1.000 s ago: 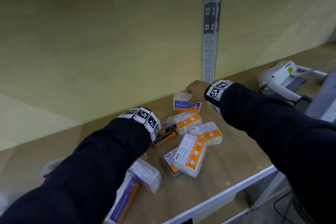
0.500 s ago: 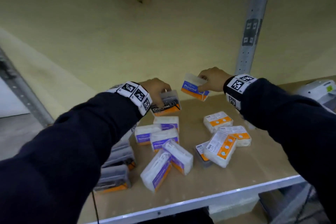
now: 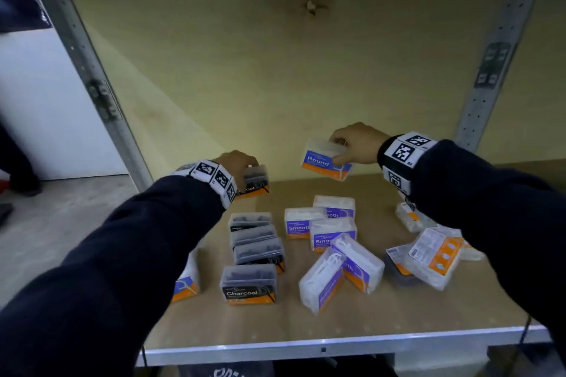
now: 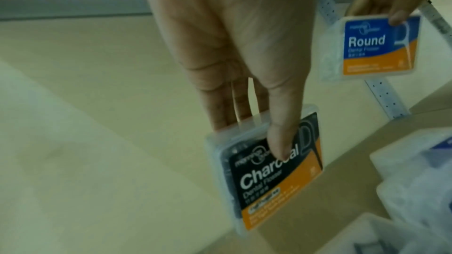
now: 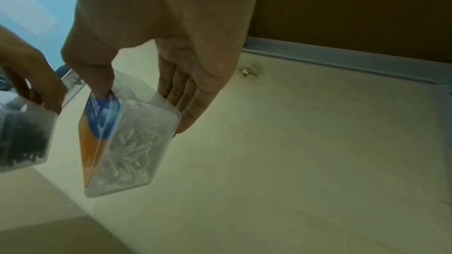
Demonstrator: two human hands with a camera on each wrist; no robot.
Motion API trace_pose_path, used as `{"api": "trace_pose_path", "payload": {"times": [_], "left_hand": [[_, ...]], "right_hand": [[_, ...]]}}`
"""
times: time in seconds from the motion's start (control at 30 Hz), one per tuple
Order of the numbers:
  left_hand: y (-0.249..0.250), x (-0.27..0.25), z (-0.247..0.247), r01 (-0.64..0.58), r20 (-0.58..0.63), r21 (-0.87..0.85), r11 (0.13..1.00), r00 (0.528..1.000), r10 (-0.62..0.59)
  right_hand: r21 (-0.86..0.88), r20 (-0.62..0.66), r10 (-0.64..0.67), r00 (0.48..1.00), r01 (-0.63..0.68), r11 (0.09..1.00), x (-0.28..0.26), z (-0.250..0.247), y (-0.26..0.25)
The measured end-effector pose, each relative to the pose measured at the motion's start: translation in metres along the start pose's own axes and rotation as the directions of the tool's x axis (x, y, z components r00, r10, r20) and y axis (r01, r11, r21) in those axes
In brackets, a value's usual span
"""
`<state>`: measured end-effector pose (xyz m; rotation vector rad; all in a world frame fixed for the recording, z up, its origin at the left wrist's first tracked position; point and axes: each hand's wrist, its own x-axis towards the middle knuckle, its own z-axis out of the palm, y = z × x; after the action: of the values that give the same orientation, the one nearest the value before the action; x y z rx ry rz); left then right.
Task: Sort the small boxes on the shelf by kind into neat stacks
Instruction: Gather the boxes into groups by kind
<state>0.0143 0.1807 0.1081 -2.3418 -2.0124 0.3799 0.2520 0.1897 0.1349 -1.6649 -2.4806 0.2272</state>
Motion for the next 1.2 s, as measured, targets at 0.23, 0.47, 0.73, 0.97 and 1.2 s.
{"api": "trace_pose_path", "payload": {"times": [0.23,0.47,0.73,0.97,1.2], "left_hand": [[-0.001,0.033,0.037,-0.079,0.111,0.076,0.994,0.991,0.070],[0.004,0.051,0.053,-0.180,0.269,0.036,0.983,0.949,0.164],[-0.005,0.013,0.057,-0.088,-0.036,-0.208,0.974,0.996,0.083],[-0.011,-0.082,0.074,-0.101,-0.260,-0.222,0.970,0.965,0.041],[-0.023,-0.144,0.158,-0.172,-0.426,-0.417,0.892,0.904,-0.025]], "right_hand": [[-0.009,0.052,-0.008,0.999,0.008,1.000,0.006,0.007,-0.005],[-0.046,0.110,-0.003,0.994,0.008,0.999,0.016,0.018,-0.003],[-0.015,0.129,-0.041,0.991,0.043,0.999,0.022,0.028,-0.022],[0.034,0.134,-0.106,0.985,0.102,0.994,0.024,0.036,-0.060],[0.067,0.152,-0.190,0.970,0.181,0.981,0.023,0.045,-0.106]]}}
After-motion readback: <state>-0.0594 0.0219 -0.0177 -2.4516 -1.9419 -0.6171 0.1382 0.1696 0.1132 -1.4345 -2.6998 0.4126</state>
